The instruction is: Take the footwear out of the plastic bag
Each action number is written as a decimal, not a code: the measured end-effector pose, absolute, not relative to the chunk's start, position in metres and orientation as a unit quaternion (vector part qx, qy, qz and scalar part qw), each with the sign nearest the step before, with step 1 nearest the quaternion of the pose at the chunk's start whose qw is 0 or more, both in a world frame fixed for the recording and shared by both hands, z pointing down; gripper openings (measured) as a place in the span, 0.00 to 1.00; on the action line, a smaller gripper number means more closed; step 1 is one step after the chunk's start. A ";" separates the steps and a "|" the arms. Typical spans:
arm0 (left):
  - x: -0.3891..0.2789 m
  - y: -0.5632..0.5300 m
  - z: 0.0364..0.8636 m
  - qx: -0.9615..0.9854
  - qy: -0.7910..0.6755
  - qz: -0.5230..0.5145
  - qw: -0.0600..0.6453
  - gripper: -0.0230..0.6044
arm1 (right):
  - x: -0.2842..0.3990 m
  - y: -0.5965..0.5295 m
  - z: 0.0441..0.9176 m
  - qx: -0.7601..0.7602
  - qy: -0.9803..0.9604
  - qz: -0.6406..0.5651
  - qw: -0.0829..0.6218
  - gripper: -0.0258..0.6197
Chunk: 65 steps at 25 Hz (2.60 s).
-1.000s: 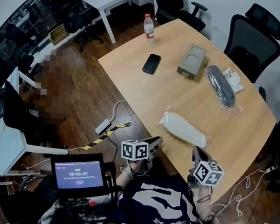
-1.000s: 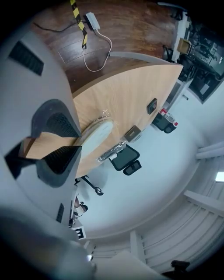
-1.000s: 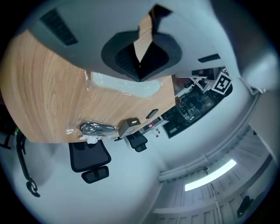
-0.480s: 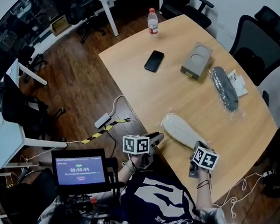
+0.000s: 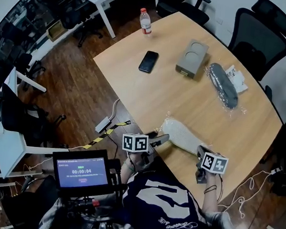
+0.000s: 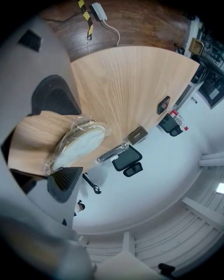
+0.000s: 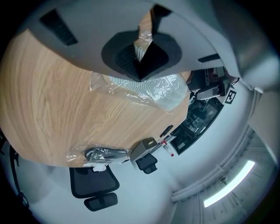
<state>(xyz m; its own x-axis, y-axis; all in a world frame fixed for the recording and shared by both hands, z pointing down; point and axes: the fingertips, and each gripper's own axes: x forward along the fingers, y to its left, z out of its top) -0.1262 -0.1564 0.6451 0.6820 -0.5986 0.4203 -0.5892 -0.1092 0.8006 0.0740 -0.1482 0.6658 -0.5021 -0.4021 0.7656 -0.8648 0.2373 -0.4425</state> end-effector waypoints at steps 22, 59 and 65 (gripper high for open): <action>-0.087 -0.152 0.647 0.729 -0.362 -0.013 0.581 0.25 | 0.105 -0.102 0.663 0.380 -0.779 0.430 0.253 0.04; -0.122 -0.130 0.677 0.607 -0.352 -0.067 0.709 0.22 | 0.115 -0.090 0.604 0.184 -0.769 0.600 -0.119 0.17; -0.117 -0.129 0.675 0.609 -0.339 -0.064 0.714 0.22 | 0.083 -0.084 0.628 0.211 -0.790 0.575 -0.009 0.22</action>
<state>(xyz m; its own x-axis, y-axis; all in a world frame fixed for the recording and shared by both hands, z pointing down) -0.1173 -0.1288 0.6752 0.7621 -0.5041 0.4064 -0.3221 0.2493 0.9133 0.0827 -0.0842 0.6281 -0.9108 -0.3437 0.2287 -0.3233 0.2490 -0.9130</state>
